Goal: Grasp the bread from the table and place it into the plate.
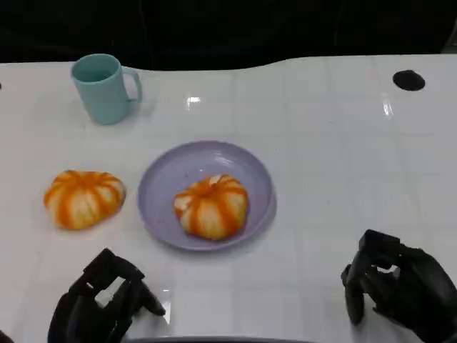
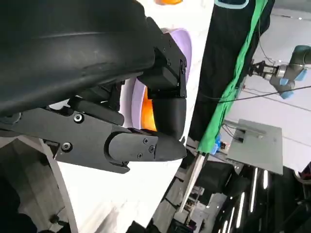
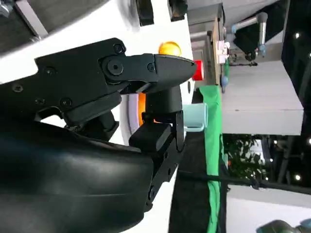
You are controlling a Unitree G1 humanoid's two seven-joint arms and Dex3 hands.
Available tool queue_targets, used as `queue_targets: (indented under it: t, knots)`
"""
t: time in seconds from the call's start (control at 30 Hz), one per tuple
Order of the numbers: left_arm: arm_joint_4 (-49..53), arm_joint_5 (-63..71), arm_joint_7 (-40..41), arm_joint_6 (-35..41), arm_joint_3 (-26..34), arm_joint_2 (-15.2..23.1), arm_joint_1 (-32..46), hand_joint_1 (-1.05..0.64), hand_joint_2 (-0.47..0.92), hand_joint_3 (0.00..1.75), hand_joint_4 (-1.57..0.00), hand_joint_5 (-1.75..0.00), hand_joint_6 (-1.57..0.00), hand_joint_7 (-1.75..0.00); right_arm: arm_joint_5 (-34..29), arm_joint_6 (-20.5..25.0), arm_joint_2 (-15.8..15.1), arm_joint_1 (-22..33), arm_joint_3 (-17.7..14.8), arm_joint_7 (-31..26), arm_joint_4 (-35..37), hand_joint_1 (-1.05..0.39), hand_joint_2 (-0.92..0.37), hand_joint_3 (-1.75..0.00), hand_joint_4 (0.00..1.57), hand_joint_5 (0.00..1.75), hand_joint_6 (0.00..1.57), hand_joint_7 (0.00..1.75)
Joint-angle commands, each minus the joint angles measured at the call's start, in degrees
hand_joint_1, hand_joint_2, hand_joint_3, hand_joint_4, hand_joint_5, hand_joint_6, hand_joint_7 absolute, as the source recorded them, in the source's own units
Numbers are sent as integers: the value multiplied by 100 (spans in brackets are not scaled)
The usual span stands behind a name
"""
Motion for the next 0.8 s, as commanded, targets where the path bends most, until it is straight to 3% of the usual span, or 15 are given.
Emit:
queue_targets:
  t: [0.03,0.3,0.8]
  knots:
    - [-19,19,-21,-96,-3,94,33,-53,92,28,-61,-175,-48,-153,4,141,-69,126,-100,76,-176,-49,-92,-31,101,175,83,175]
    - [-25,-42,-43,-67,17,80,21,-52,92,27,-60,-175,-47,-153,-133,337,-109,242,-70,93,-333,-49,-92,-29,100,175,83,175]
    - [58,46,75,-108,30,116,-81,-53,92,27,-61,-175,-49,-153,-504,117,-77,85,-120,-34,-69,-51,-92,-30,100,175,83,175]
